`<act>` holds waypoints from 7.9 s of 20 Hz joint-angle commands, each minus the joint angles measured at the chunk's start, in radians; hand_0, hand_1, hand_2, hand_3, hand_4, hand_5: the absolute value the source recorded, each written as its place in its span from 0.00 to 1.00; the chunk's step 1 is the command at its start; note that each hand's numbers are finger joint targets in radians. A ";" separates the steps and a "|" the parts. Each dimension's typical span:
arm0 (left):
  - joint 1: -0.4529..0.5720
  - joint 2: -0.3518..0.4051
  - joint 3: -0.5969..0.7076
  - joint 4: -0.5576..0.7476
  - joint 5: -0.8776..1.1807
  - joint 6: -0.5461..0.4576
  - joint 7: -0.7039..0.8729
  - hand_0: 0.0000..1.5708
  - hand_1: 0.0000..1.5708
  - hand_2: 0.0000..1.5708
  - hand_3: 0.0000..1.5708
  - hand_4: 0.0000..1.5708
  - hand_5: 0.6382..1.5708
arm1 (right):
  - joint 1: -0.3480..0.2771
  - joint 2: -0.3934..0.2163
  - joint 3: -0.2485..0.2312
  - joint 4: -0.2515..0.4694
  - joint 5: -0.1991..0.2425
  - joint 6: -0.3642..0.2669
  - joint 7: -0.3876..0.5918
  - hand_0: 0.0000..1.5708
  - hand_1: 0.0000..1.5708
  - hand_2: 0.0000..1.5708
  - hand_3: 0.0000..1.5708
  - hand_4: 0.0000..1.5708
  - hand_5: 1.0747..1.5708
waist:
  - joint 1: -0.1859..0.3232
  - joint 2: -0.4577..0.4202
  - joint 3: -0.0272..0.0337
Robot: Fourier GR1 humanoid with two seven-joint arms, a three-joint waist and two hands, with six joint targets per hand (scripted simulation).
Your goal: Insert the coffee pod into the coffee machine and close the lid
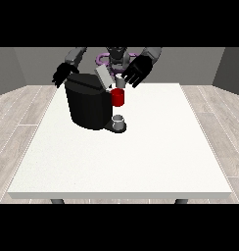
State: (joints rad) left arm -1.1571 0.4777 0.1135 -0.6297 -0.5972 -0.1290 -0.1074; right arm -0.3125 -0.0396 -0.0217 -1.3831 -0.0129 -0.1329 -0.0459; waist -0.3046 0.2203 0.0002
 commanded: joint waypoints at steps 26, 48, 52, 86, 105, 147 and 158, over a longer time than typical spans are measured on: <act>-0.021 -0.040 -0.009 0.018 -0.047 -0.014 -0.013 0.75 0.75 0.80 0.75 0.31 1.00 | -0.003 -0.034 -0.065 0.002 -0.037 0.005 -0.028 0.00 0.00 0.00 0.00 0.29 1.00 | 0.015 0.032 0.0002; -0.009 -0.054 -0.026 0.017 -0.095 -0.012 -0.023 0.67 0.67 0.72 0.61 0.23 1.00 | 0.010 0.003 -0.046 0.044 -0.020 -0.023 -0.075 0.00 0.00 0.00 0.00 0.30 1.00 | 0.046 0.043 0.0002; -0.031 -0.008 -0.008 0.034 -0.095 -0.016 -0.070 0.68 0.68 0.71 0.59 0.24 1.00 | -0.034 0.026 -0.024 -0.008 -0.005 -0.062 -0.023 0.00 0.00 0.00 0.00 0.29 1.00 | 0.026 0.074 -0.0002; 0.224 -0.245 0.211 -0.017 0.188 -0.120 -0.072 0.00 0.00 0.00 0.00 0.17 1.00 | 0.184 0.003 -0.091 0.071 -0.058 -0.037 -0.084 0.00 0.00 0.00 0.00 0.28 1.00 | 0.223 -0.292 -0.0017; 0.602 -0.420 0.253 -0.128 0.394 -0.182 -0.114 0.00 0.00 0.00 0.00 0.00 1.00 | 0.130 -0.100 0.006 -0.110 -0.054 0.123 0.094 0.00 0.00 0.00 0.00 0.00 1.00 | 0.396 -0.471 -0.0002; 0.943 -0.406 0.060 -0.794 0.611 -0.104 0.043 0.00 0.00 0.00 0.00 0.00 1.00 | -0.287 -0.117 -0.060 0.336 0.025 0.204 -0.043 0.00 0.00 0.00 0.00 0.00 1.00 | 0.441 -0.167 -0.0001; 0.899 -0.393 0.055 -0.738 0.612 -0.083 -0.004 0.00 0.00 0.00 0.00 0.00 1.00 | -0.386 -0.120 -0.067 0.369 0.030 0.220 -0.048 0.00 0.00 0.00 0.00 0.00 1.00 | 0.429 -0.116 -0.0002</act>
State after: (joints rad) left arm -0.2516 0.0795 0.1692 -1.3836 0.0019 -0.2028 -0.0894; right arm -0.6708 -0.1549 -0.0853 -1.0612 0.0153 0.0726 -0.1040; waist 0.1226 0.0743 -0.0040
